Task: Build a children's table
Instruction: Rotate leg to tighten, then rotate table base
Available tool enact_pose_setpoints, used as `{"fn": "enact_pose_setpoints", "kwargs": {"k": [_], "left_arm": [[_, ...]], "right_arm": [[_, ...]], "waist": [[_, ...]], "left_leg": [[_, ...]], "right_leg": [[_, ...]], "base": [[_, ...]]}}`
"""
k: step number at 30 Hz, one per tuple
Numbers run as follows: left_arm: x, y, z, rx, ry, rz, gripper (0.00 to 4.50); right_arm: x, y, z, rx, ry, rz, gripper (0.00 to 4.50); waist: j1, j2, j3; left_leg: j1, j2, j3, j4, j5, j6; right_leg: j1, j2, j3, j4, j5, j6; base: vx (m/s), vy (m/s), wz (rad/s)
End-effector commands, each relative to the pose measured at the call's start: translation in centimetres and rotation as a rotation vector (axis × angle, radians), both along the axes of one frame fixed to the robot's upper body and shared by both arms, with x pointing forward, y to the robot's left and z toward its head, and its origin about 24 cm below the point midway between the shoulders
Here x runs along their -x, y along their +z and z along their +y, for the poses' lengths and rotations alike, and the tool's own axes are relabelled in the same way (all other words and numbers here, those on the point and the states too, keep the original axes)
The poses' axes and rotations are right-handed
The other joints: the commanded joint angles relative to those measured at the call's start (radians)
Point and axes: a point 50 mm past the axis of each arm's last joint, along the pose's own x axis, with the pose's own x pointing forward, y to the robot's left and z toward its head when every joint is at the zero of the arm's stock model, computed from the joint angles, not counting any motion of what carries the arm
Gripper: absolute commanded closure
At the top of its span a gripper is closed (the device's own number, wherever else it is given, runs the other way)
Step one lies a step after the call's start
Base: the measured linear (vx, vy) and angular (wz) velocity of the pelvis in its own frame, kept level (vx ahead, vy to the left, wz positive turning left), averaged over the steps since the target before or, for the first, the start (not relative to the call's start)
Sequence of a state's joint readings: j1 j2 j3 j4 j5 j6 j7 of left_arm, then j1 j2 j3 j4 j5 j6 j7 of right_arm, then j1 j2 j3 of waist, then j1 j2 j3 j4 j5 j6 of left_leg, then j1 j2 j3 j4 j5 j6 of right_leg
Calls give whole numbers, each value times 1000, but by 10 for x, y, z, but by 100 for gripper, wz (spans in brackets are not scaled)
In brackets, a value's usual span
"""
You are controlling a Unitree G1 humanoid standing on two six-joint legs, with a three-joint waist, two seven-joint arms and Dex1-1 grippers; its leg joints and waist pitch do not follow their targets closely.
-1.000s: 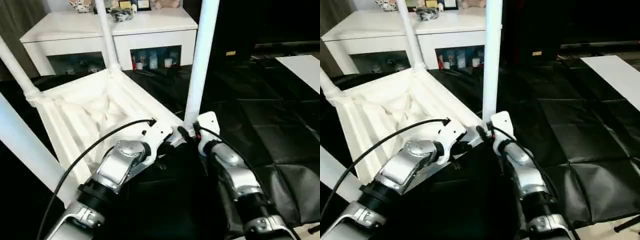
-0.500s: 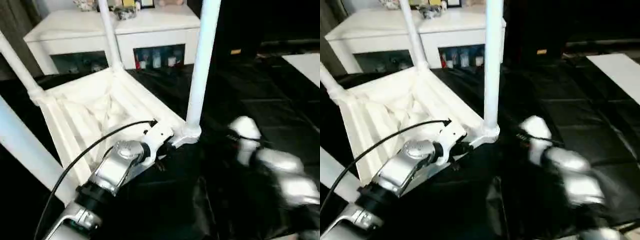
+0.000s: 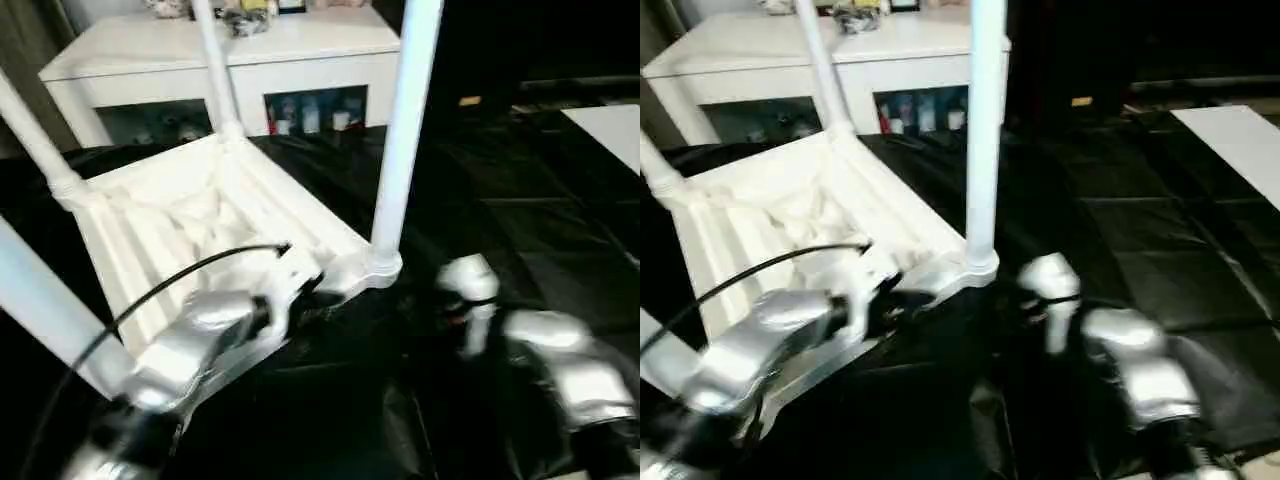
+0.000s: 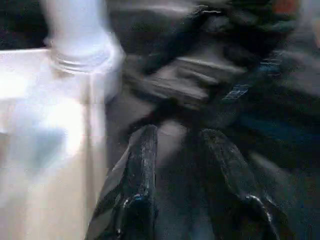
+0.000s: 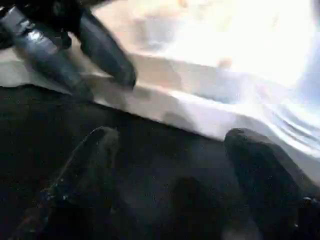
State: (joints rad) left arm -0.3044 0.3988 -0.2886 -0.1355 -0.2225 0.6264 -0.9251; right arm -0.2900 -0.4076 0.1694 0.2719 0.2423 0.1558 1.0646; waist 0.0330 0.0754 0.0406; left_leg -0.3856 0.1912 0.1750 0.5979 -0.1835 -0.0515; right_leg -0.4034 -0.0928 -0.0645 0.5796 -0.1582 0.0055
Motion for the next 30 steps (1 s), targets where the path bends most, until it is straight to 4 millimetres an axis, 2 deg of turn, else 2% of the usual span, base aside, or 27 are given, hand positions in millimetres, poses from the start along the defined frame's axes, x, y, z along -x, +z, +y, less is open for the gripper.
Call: {"fn": "enact_pose_setpoints", "kwargs": {"k": [1, 2, 3, 7, 10, 11, 13, 14, 16, 17, 19, 20, 21, 22, 23, 24, 25, 26, 27, 28, 29, 30], "left_arm": [[6, 5, 3, 8, -23, 14, 270], [9, 6, 4, 9, -12, 21, 267], [9, 6, 5, 8, -4, 21, 245], [11, 6, 8, -11, 29, 28, 228], [13, 7, 7, -2, 28, 34, 200], [13, 9, 5, 7, 29, 33, 186], [13, 9, 4, 10, 30, 32, 180], [14, 10, 2, 18, 31, 29, 169], [14, 11, 0, 26, 30, 25, 147], [14, 12, -3, 36, 28, 15, 147], [14, 13, -5, 42, 29, 8, 134], [14, 15, -7, 56, 35, -1, 123], [13, 17, -8, 68, 39, -6, 112], [13, 18, -9, 78, 44, -9, 104], [13, 18, -9, 83, 48, -11, 100], [13, 18, -9, 86, 52, -14, 91], [13, 19, -9, 87, 55, -16, 91], [13, 19, -8, 86, 65, -21, 80], [13, 19, -7, 85, 73, -25, 69], [13, 19, -5, 81, 84, -34, 61], [12, 19, -2, 77, 104, -43, 55], [12, 19, -1, 77, 106, -43, 55]], "right_arm": [[-3, 7, 8, 5, 49, -16, 84], [-7, 8, 11, 11, 48, -25, 84], [-9, 7, 12, 17, 39, -29, 84], [-34, 3, 8, 117, -126, -77, 84], [-49, 3, 0, 173, -256, -115, 84], [-58, 5, -7, 187, -364, -128, 84], [-63, 6, -10, 187, -412, -127, 84], [-70, 8, -17, 187, -500, -132, 84], [-74, 9, -21, 184, -564, -135, 84], [-80, 9, -27, 163, -650, -139, 84], [-83, 9, -30, 146, -692, -140, 84], [-87, 10, -34, 127, -762, -139, 84], [-90, 9, -37, 119, -806, -134, 84], [-92, 9, -39, 125, -834, -136, 84], [-93, 10, -40, 133, -857, -145, 84], [-95, 10, -41, 139, -870, -149, 84], [-95, 11, -42, 143, -878, -152, 84], [-97, 13, -43, 147, -895, -163, 84], [-98, 15, -44, 150, -907, -170, 84], [-100, 18, -43, 137, -906, -176, 84], [-102, 22, -41, 117, -892, -185, 84], [-102, 22, -41, 116, -891, -186, 84]], "waist": [[3, -19, -57], [2, -23, -56], [0, -22, -53], [-1, -27, -53], [-1, -28, -55], [-3, -30, -50], [-6, -31, -48], [-7, -31, -46], [-10, -32, -40], [-11, -33, -38], [-16, -32, -31], [-18, -32, -26], [-23, -32, -20], [-25, -27, -15], [-21, 6, 4], [32, 21, -7], [67, 22, 8], [119, -8, -35], [68, -124, -47], [60, -100, -3], [85, -95, -33], [91, -77, -38]], "left_leg": [[26, 36, -7, -81, -296, 54], [24, 36, -5, -82, -291, 52], [16, 35, -6, -85, -281, 50], [20, 31, -6, -84, -289, 19], [23, 28, -4, -81, -290, 9], [18, 28, -4, -83, -308, 11], [22, 26, -5, -83, -335, 3], [24, 26, -6, -83, -367, -3], [29, 24, -8, -81, -419, -15], [35, 23, -11, -79, -449, -22], [47, 21, -13, -72, -507, -27], [61, 17, -15, -65, -548, -31], [85, 13, -13, -52, -599, -32], [99, 13, -13, -48, -636, -33], [38, 57, -11, -143, -796, -40], [-74, 86, 3, -209, -882, -80], [-126, 67, 69, -245, -962, -127], [-100, 65, 100, -214, -780, -85], [89, 53, 51, 100, -301, -70], [68, 18, -8, 196, -98, -19], [-81, -29, -76, 94, -36, -6], [-50, -5, -66, 41, -65, -13]], "right_leg": [[31, -37, 31, -64, -325, -216], [31, -36, 33, -63, -316, -220], [37, -37, 32, -61, -312, -217], [33, -39, 32, -63, -345, -206], [32, -39, 33, -61, -337, -208], [34, -41, 33, -65, -367, -201], [31, -40, 32, -70, -410, -191], [28, -40, 30, -74, -454, -179], [22, -42, 27, -87, -549, -148], [16, -41, 24, -94, -599, -126], [1, -42, 13, -110, -688, -97], [-8, -36, -2, -126, -741, -66], [-25, -25, -27, -152, -771, -36], [-33, -17, -48, -165, -782, -20], [50, 27, -117, -71, -624, -9], [149, 9, -78, 164, -388, -60], [151, 25, -105, 179, -321, -74], [150, 21, -12, 228, -435, -40], [-56, -129, 85, -64, -1188, 62], [-123, -176, 115, -147, -1396, 32], [81, -113, 114, -23, -924, 1], [59, -72, 97, 6, -688, -53]], "base": [[0, 0, 0], [0, 0, 0], [0, 0, 0], [0, 0, 0], [0, 0, 0], [0, 0, 0], [0, 0, 0], [-51, -12, -1], [-88, -18, 0], [-77, -17, 1], [-97, -16, 5], [-108, -14, 7], [-155, -19, 13], [-169, -39, 14], [-169, -39, 14], [-219, -10, 6], [-190, -53, 13], [-190, -53, 13], [-46, -181, 12], [56, -120, -26], [56, -120, -26], [0, 0, 0]]}}
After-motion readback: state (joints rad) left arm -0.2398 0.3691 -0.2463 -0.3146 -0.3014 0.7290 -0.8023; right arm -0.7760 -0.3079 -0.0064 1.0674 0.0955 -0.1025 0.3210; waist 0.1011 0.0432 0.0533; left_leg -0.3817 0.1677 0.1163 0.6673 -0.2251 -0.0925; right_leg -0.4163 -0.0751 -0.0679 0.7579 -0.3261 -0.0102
